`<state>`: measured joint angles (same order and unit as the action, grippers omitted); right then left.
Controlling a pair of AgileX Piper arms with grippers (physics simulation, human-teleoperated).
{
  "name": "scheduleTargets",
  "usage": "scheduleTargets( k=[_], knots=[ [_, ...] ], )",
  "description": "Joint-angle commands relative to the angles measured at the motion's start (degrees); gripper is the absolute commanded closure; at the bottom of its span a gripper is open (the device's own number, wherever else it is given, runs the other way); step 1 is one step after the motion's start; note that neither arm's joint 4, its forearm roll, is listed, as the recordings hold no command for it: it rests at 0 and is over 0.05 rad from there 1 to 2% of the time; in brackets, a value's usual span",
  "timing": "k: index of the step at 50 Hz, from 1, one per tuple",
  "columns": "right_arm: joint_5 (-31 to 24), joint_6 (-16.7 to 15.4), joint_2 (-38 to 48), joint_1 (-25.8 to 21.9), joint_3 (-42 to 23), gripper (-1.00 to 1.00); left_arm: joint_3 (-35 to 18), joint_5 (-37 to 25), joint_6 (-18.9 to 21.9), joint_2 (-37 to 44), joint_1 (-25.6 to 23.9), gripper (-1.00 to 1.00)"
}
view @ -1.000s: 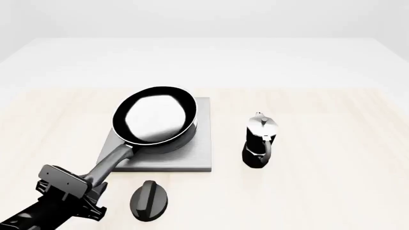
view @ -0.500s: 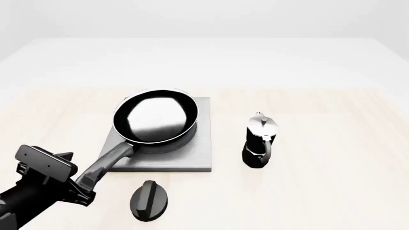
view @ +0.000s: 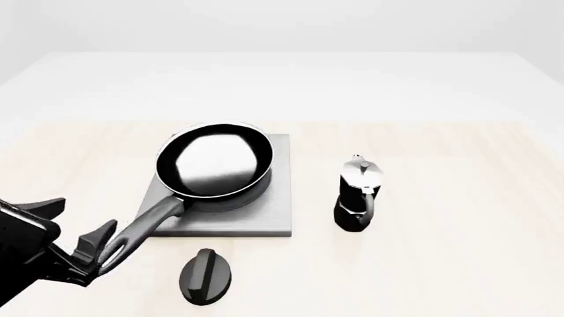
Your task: Put the frying pan on the stove.
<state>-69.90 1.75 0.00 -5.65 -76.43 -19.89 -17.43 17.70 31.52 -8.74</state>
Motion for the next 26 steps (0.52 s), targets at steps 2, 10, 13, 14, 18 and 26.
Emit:
scheduleTargets(
  k=[2,10,13,14,18,26],
  knots=[
    [0.0,0.07,0.0,0.07,1.43,-1.0,-3.57,-10.35,-3.24,-14.16,0.26,-1.0],
    [0.0,-0.06,0.0,-0.01,1.4,-1.0,-4.94,-18.1,-2.67,-24.22,2.64,-1.0],
    [0.0,-0.06,0.0,-0.02,1.37,-1.0,-5.39,-20.61,-3.26,-27.16,3.16,-1.0],
    [0.0,-0.06,0.0,-0.04,1.32,-1.0,-5.9,-22.63,-3.81,-29.84,3.62,-1.0],
    [0.0,-0.27,0.0,-0.27,1.19,-1.0,-7.92,-24.69,-5.38,-31.52,3.5,-1.0],
    [0.0,-0.32,0.0,-0.27,0.98,-1.0,-11.77,-25.63,-7.83,-31.52,3.95,-1.0]
  ],
)
